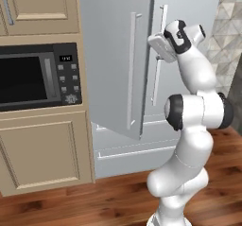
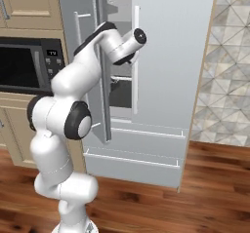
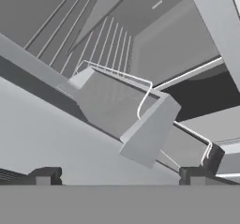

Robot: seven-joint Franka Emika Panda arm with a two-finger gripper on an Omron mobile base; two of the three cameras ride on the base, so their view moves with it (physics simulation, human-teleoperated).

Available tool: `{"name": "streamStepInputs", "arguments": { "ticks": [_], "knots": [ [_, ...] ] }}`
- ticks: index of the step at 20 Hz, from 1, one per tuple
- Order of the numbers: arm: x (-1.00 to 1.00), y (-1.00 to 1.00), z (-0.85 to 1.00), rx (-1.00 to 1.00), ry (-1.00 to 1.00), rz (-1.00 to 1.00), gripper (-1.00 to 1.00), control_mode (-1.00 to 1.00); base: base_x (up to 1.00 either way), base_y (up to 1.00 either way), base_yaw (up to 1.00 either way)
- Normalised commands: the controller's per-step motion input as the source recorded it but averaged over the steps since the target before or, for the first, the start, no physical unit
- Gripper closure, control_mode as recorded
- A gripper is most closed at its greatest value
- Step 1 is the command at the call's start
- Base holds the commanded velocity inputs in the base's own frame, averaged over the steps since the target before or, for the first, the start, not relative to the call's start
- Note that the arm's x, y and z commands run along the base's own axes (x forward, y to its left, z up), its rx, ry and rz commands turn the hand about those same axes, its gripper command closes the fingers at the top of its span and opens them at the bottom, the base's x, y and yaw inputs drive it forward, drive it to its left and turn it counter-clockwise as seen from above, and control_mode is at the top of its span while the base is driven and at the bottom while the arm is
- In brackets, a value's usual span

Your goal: Take the lemon wedge from the fridge and place it on the plate with fish on the dining counter.

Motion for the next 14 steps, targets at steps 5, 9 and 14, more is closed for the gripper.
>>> {"name": "streamStepInputs", "arguments": {
  "ticks": [5,9,14],
  "knots": [
    [-0.12,1.00,0.00,-0.01,0.00,0.11,-1.00,-1.00,0.00,0.00,0.00],
    [-0.34,1.00,0.00,-0.04,0.00,0.24,-1.00,-1.00,0.00,0.00,0.00],
    [-0.08,1.00,-0.17,0.00,0.00,0.18,-1.00,-1.00,0.00,0.00,0.00]
  ]
}}
